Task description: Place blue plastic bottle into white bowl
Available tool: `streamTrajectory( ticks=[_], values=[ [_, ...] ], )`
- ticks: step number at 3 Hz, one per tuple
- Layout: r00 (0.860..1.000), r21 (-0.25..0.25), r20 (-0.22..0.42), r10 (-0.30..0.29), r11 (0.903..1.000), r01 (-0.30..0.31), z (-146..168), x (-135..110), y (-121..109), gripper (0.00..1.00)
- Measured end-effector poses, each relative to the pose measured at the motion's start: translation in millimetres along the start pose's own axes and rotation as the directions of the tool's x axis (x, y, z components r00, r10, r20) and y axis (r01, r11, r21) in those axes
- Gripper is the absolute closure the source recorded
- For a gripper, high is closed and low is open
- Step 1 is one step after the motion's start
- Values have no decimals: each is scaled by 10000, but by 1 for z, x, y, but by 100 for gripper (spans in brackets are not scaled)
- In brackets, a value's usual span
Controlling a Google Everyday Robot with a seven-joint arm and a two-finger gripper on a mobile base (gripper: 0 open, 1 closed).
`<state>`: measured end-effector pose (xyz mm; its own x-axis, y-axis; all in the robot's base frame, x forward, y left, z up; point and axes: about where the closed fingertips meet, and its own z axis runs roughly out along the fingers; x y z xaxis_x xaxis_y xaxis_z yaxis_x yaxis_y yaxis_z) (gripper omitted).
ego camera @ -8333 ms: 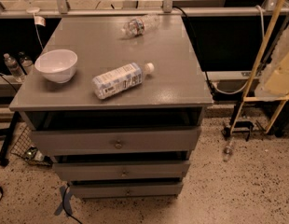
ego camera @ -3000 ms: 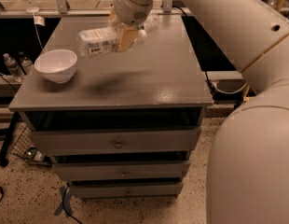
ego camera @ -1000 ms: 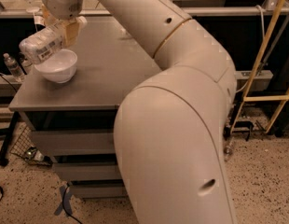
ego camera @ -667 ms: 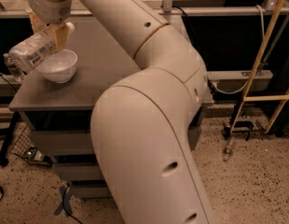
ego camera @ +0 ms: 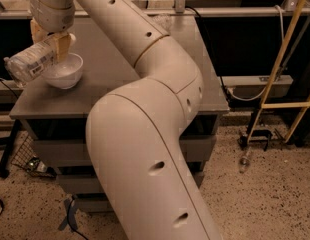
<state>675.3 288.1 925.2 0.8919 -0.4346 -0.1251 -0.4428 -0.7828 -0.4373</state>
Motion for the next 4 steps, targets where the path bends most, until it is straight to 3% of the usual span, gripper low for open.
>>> streamTrajectory(
  ticks=[1, 4],
  values=[
    [9994, 26, 39, 344, 9994, -344, 1, 12, 5, 100],
    [9995, 327, 47, 319, 9990, -320, 13, 13, -6, 35]
  ],
)
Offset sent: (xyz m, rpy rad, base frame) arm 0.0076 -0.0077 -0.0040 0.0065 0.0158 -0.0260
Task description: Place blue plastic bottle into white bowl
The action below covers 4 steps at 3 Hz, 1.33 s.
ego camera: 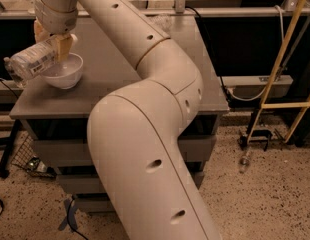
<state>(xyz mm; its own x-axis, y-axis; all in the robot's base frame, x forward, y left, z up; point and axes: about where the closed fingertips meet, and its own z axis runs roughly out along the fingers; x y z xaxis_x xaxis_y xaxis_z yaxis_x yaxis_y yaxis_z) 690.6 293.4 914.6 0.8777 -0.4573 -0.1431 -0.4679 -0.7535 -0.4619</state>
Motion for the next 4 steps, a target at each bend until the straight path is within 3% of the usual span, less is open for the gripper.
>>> streamTrajectory(
  ticks=[1, 2, 3, 4],
  values=[
    [10000, 55, 10, -2, 10000, 2, 4, 0, -2, 12],
    [10000, 95, 22, -5, 10000, 4, 8, 0, -4, 0],
    [10000, 155, 2, 15, 9999, -15, 7, 1, -4, 0],
    [9997, 692, -169, 201, 9974, -188, -6, 10, -7, 0]
  ],
)
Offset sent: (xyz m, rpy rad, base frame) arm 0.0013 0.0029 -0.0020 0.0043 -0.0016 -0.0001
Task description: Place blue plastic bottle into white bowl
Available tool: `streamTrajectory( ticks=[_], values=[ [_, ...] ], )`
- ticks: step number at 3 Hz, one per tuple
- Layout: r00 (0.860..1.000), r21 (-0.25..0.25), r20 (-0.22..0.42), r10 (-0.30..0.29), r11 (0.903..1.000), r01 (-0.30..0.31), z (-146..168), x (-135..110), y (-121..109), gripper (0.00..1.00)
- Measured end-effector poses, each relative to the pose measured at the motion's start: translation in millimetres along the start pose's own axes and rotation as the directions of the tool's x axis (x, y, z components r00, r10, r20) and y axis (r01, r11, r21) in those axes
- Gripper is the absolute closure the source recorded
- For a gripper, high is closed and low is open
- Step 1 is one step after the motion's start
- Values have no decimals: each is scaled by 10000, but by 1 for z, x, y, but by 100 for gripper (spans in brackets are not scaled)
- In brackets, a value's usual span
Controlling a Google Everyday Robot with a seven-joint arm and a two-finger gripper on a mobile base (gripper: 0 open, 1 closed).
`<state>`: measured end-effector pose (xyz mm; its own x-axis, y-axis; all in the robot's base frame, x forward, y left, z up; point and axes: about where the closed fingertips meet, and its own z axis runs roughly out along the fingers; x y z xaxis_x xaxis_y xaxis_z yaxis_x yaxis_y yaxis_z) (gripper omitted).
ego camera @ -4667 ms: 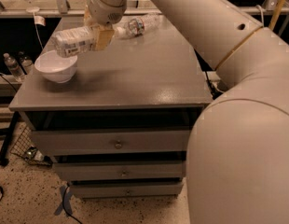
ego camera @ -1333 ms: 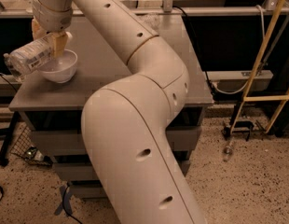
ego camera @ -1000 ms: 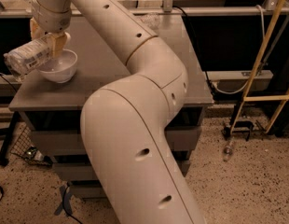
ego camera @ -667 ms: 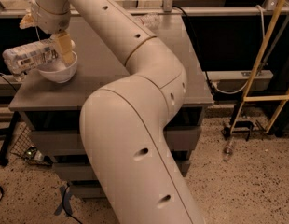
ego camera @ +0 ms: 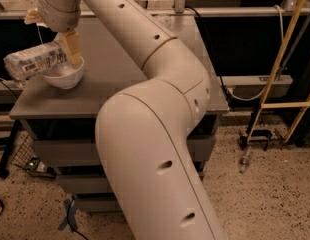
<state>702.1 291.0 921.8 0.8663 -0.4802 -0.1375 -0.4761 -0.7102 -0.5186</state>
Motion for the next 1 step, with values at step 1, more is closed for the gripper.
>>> streamTrajectory(
  ticks=[1],
  values=[
    [9992, 382, -254, 294, 9989, -285, -15, 12, 4, 0]
  ],
)
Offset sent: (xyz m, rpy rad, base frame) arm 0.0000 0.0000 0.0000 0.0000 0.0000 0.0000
